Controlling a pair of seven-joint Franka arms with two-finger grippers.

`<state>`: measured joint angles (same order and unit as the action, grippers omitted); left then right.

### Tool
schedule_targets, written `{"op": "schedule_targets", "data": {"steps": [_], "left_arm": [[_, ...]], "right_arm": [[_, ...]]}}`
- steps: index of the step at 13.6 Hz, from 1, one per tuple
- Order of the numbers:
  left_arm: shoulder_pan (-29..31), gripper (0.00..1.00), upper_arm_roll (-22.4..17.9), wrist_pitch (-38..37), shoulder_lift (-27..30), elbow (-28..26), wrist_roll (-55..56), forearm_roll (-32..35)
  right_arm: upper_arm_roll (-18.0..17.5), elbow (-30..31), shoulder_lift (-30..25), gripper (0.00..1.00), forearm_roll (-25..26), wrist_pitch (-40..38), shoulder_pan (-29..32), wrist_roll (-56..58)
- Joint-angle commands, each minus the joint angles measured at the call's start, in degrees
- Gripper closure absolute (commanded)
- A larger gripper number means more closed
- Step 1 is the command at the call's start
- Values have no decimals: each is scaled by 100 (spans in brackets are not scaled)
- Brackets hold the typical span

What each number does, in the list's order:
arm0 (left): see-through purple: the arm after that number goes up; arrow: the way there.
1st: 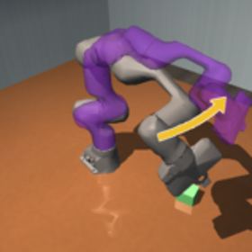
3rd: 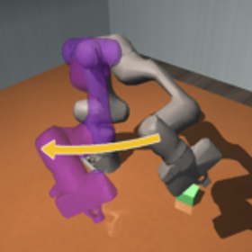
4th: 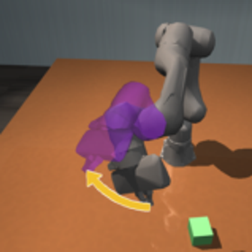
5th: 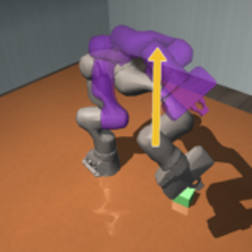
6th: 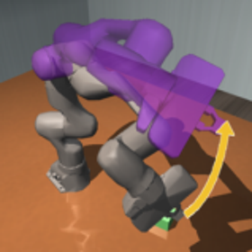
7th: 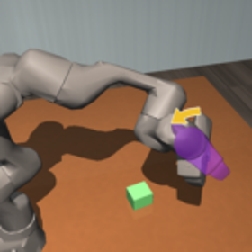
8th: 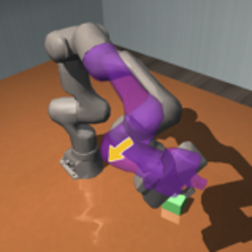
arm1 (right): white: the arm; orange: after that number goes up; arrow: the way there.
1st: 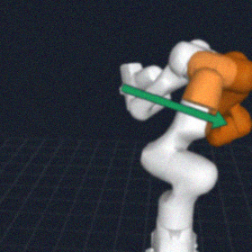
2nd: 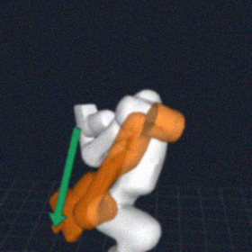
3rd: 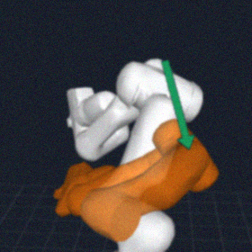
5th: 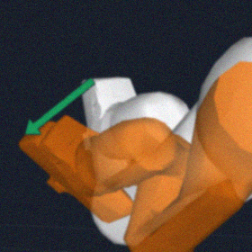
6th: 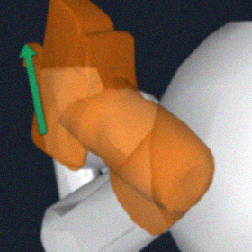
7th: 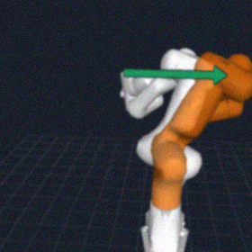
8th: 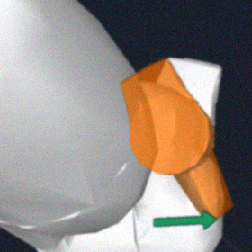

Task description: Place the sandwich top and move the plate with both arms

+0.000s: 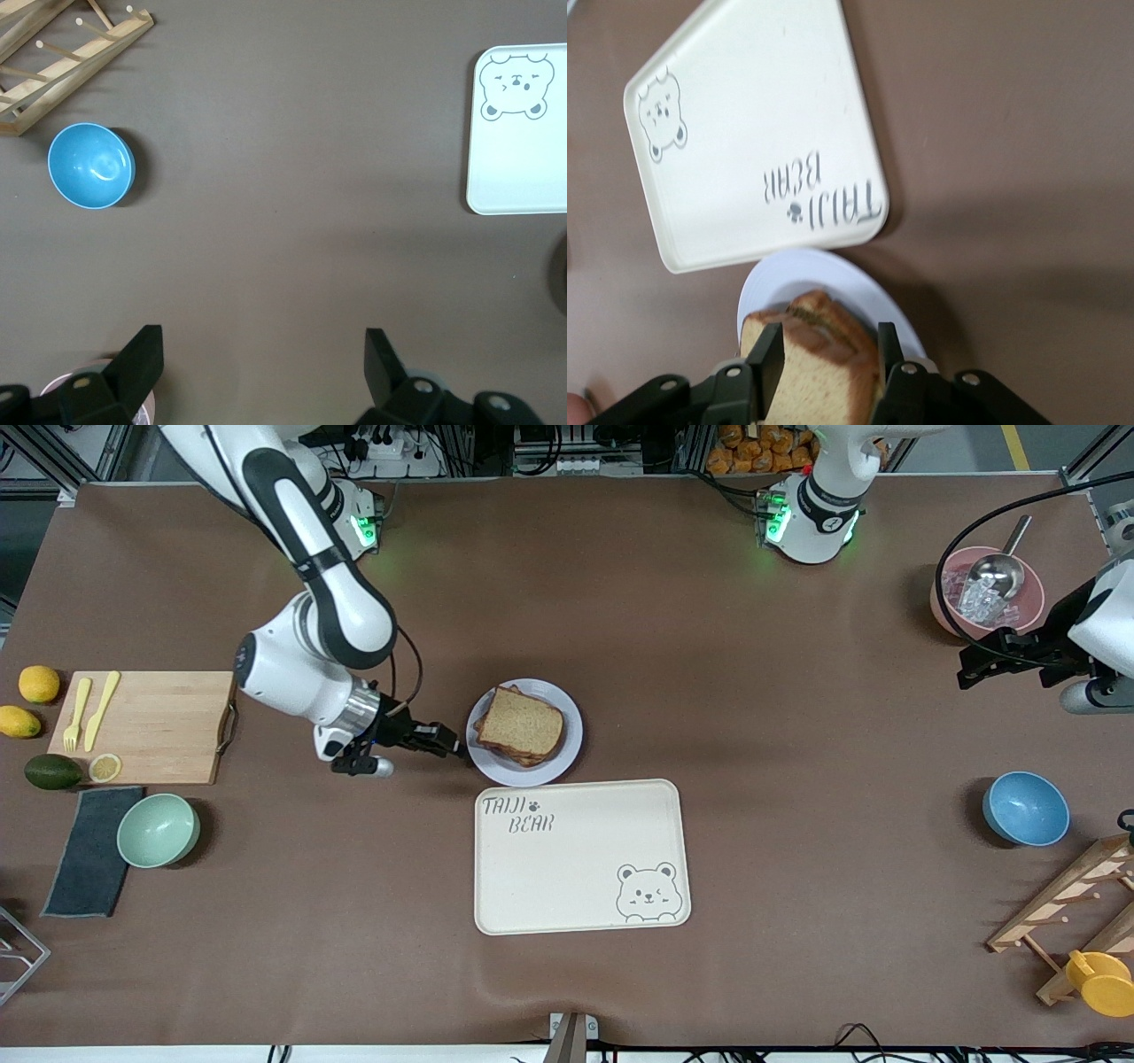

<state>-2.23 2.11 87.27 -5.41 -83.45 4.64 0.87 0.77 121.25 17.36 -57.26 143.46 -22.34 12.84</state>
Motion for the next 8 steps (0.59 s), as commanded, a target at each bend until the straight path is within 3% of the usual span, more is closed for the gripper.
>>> {"op": "schedule_targets", "data": {"steps": [1,8], "left_arm": [[3,0,0,-79,-13,74,-7,-61],[47,0,9,-79,-4,65,-86,-87]], "right_arm": [[-51,-284,-31,49,529,-500,483,9],[-51,-1312,-40,44,2540,-1897,1731,8]]}}
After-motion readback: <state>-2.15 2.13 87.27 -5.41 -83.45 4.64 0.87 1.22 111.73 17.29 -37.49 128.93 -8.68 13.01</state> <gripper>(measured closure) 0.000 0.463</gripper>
